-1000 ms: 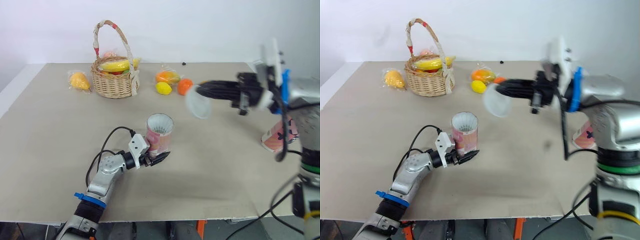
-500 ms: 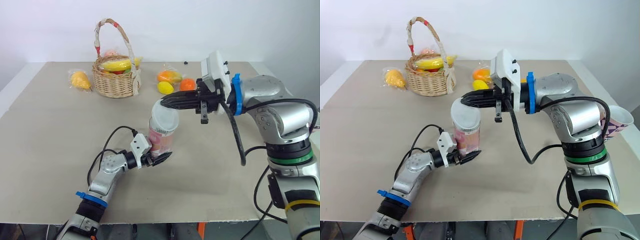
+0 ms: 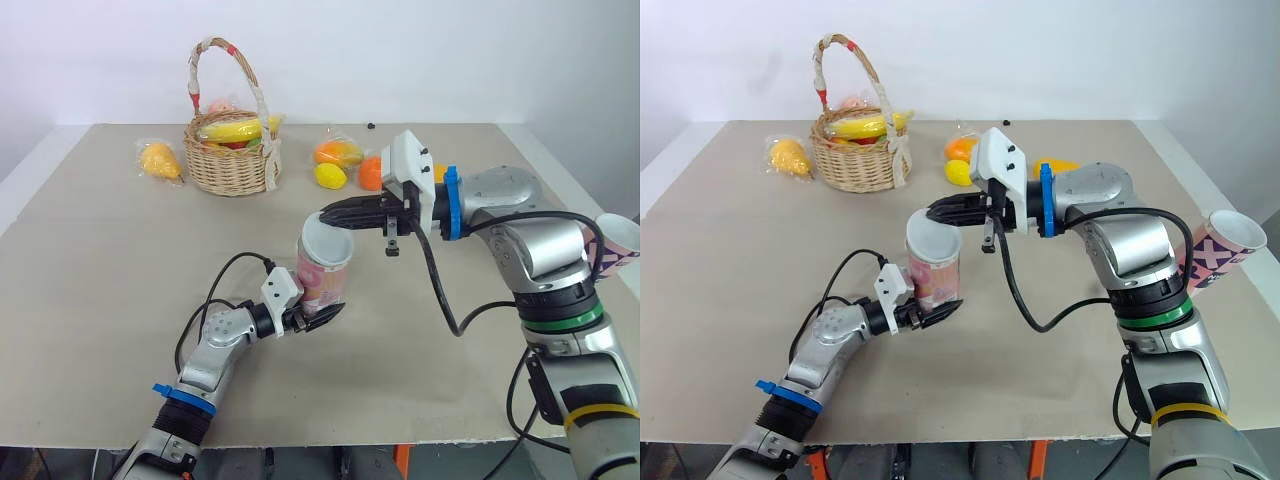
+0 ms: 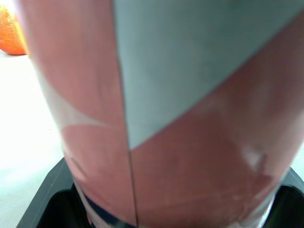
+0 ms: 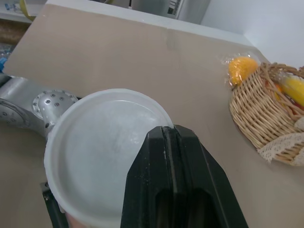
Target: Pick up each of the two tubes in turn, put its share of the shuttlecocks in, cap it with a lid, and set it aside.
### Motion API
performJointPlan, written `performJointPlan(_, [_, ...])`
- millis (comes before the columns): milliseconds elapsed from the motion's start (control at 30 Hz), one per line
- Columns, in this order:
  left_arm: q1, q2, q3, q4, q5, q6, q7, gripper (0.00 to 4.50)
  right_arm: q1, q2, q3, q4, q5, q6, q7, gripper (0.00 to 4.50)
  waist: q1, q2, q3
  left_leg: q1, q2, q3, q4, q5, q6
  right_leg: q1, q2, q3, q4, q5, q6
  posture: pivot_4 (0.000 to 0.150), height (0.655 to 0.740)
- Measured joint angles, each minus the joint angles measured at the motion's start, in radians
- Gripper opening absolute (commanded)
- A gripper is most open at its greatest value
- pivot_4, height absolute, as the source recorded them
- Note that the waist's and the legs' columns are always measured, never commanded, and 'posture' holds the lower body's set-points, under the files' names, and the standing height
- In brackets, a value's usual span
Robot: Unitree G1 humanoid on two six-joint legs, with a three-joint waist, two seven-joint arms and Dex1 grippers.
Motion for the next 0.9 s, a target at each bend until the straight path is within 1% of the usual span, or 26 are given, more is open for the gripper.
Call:
performJointPlan(233, [-0.001, 0.0, -0.001, 0.0, 0.001, 0.0, -0.001, 3.28, 0.012, -0.004, 0.03, 0.003, -0.061, -0.052, 0.006, 0.08, 0.0, 0.0, 0.0, 0.0, 0.0, 0.0, 0.0, 0.0, 0.0, 0.0, 0.0, 0.0, 0.0, 0.0, 0.0, 0.15, 0.74])
performJointPlan(900, [-0.003, 0.001, -0.003, -0.001, 0.002, 0.002, -0.005, 3.28, 0.019, -0.023, 0.051, -0.017, -0.19, -0.173, 0.04, 0.08, 0.0, 0.0, 0.0, 0.0, 0.0, 0.0, 0.0, 0.0, 0.0, 0.0, 0.0, 0.0, 0.0, 0.0, 0.0, 0.15, 0.74])
